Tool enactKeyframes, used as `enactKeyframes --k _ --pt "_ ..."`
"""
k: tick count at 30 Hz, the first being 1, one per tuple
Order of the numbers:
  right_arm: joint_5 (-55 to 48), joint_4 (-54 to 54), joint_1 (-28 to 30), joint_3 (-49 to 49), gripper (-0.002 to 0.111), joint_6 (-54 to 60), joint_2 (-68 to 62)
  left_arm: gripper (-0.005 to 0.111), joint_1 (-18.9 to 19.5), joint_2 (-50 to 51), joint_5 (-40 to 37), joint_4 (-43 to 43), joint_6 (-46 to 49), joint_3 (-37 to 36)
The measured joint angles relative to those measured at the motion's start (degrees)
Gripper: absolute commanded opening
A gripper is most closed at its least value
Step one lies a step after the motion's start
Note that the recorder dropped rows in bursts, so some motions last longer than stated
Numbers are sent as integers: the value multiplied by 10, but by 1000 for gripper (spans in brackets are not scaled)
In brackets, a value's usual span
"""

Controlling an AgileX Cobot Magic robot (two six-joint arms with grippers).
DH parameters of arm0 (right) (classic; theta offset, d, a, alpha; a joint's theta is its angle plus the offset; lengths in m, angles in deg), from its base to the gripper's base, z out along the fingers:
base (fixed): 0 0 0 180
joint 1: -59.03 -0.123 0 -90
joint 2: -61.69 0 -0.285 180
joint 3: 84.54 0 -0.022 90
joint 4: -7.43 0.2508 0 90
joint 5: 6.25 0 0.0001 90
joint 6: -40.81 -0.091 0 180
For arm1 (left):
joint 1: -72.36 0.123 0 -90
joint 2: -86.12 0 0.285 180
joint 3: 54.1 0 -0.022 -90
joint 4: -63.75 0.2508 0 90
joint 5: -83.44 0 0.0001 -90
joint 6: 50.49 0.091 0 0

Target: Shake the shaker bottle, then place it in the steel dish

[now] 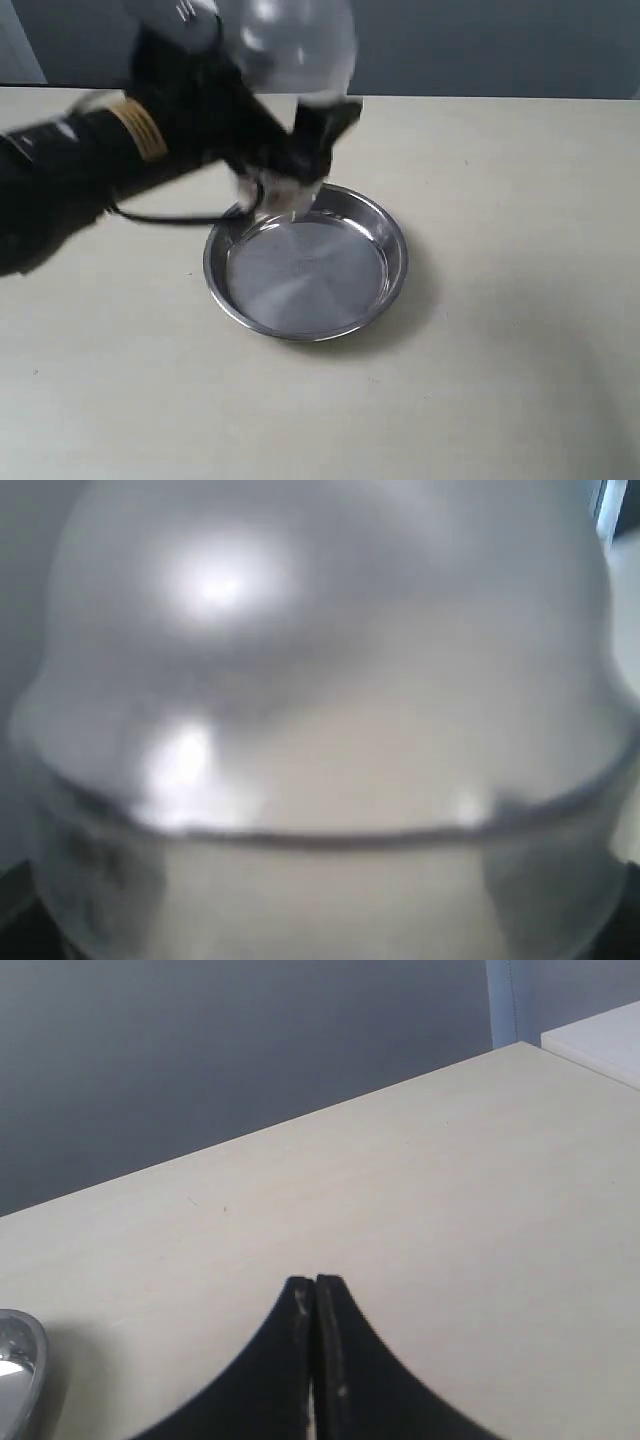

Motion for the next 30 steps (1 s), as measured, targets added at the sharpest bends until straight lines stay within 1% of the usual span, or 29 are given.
enactKeyframes --k 2,3,4,5,7,8,9,11,13,15,17,19,21,22,25,28,30 --pt "0 0 0 0 -1 0 0 0 10 -21 53 -26 13 9" --pt "0 0 0 0 -1 0 0 0 19 -17 77 -51 17 4" --pt "0 0 0 0 -1 0 0 0 31 8 93 -88 18 -9" --pt "0 0 0 0 -1 0 0 0 39 25 96 -106 16 -19" --pt "0 0 0 0 -1 0 0 0 51 82 55 -117 -5 -42" --pt "0 0 0 0 -1 0 0 0 51 92 37 -101 -21 -47" --pt "0 0 0 0 -1 0 0 0 51 87 33 -65 -39 -49" --pt "-1 0 0 0 -1 0 0 0 51 50 55 2 -68 -30" --pt "-1 0 0 0 -1 0 0 0 50 1 98 49 -72 8" --pt "-1 0 0 0 -1 0 0 0 49 -15 126 49 -69 28" --pt "0 0 0 0 -1 0 0 0 49 6 136 22 -67 22" --pt "0 0 0 0 -1 0 0 0 50 73 118 -1 -73 -1" --pt "0 0 0 0 -1 0 0 0 50 123 79 21 -100 -25" --pt "0 0 0 0 -1 0 0 0 50 125 77 43 -108 -31" --pt "0 0 0 0 -1 0 0 0 48 82 127 109 -113 -22" --pt "0 0 0 0 -1 0 0 0 45 55 156 104 -104 3" --pt "0 0 0 0 -1 0 0 0 45 85 151 79 -102 1"
